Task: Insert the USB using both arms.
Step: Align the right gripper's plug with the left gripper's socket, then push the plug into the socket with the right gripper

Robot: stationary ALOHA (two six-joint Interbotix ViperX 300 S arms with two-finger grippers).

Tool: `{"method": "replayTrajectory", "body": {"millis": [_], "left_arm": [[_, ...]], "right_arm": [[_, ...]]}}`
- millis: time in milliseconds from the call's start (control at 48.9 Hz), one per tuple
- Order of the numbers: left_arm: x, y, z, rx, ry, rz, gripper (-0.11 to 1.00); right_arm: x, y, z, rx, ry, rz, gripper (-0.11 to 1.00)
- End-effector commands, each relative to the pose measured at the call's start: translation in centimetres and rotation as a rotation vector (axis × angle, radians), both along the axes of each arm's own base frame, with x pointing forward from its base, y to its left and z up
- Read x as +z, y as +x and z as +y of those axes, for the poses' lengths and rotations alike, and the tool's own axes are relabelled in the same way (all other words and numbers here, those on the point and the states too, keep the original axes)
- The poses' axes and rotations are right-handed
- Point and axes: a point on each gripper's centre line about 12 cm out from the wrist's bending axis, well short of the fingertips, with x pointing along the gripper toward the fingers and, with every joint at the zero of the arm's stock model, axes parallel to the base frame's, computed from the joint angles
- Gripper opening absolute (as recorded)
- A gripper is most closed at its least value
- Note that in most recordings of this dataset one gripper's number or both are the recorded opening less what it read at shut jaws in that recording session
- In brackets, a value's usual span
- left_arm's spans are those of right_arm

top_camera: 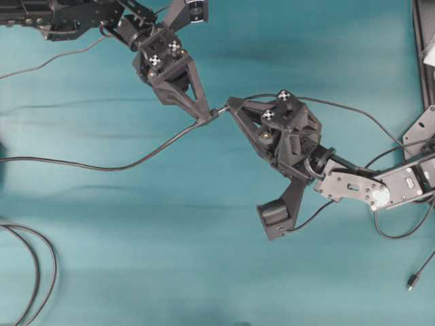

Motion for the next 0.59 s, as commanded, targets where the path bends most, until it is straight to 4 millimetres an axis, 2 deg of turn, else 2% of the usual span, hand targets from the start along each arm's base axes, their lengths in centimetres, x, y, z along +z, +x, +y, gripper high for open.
{"method": "replayTrajectory", "body": {"millis": [0,573], "left_arm": [[1.22,0.2,0.34,0.006,0.01,-0.026,0.22],[0.71,0.58,0.6,0.021,0.014,-0.015,0.22]], "right_arm": [[1.24,0.44,0.43,0.011,0.004,-0.038,0.19],[1.29,0.51,0.45,0.011,0.006,-0.041,0.19]]}}
